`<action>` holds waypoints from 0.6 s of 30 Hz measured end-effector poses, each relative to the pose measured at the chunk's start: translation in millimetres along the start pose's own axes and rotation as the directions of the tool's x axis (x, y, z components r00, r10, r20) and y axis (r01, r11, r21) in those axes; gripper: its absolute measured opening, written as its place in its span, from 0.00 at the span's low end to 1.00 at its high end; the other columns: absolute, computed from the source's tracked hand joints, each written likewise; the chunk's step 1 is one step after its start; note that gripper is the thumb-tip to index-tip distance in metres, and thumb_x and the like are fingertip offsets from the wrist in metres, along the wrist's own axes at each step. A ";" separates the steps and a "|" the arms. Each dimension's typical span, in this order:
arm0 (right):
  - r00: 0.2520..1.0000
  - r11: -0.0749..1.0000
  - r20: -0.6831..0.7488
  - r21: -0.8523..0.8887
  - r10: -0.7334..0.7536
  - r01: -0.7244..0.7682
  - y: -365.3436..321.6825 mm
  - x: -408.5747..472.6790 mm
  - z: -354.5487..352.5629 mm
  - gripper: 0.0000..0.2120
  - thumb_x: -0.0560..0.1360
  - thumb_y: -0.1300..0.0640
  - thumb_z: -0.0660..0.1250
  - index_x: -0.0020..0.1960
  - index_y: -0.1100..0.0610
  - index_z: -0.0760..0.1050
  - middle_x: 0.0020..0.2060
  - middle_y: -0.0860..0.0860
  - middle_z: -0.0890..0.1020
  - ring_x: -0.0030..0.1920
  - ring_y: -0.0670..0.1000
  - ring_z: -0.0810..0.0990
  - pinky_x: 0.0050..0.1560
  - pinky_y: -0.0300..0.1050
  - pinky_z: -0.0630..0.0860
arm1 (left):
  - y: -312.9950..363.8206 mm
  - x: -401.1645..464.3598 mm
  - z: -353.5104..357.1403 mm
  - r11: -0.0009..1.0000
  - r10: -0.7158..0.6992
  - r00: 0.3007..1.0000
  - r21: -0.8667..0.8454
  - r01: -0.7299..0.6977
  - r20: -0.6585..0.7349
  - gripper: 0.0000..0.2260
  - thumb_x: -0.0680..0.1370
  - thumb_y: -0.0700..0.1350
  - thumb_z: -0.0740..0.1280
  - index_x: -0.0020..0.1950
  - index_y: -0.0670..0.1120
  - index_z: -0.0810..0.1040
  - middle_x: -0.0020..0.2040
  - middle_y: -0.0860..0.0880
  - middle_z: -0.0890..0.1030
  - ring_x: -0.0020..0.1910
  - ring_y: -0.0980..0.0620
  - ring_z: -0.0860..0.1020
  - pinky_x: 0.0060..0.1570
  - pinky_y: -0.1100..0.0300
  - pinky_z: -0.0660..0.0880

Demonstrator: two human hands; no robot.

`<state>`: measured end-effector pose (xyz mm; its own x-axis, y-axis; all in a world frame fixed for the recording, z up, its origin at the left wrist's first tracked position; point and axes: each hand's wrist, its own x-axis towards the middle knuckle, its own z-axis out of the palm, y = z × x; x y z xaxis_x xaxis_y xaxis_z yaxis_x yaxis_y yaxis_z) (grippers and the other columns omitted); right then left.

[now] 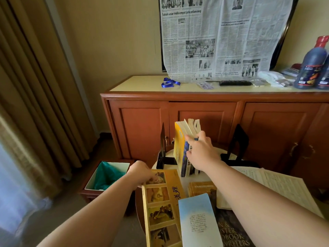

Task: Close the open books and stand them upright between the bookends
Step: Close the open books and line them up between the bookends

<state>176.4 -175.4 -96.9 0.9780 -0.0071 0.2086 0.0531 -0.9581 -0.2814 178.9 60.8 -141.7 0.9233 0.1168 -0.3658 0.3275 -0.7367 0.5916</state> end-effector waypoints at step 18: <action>0.996 0.994 -0.003 0.051 -0.093 0.093 5.5 0.6 4.3 0.27 0.81 0.51 0.65 0.76 0.42 0.60 0.70 0.53 0.62 0.68 0.58 0.67 0.62 0.51 0.78 | 130.3 -18.1 -43.5 0.932 0.284 0.862 -0.090 -0.350 -0.419 0.09 0.81 0.41 0.66 0.59 0.44 0.70 0.47 0.47 0.77 0.39 0.51 0.79 0.28 0.62 0.71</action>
<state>178.1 -179.5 -102.4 0.9683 0.0813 0.2363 0.1541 -0.9387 -0.3085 213.5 -8.4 -26.7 0.9732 0.1710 0.1535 -0.0001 -0.6675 0.7446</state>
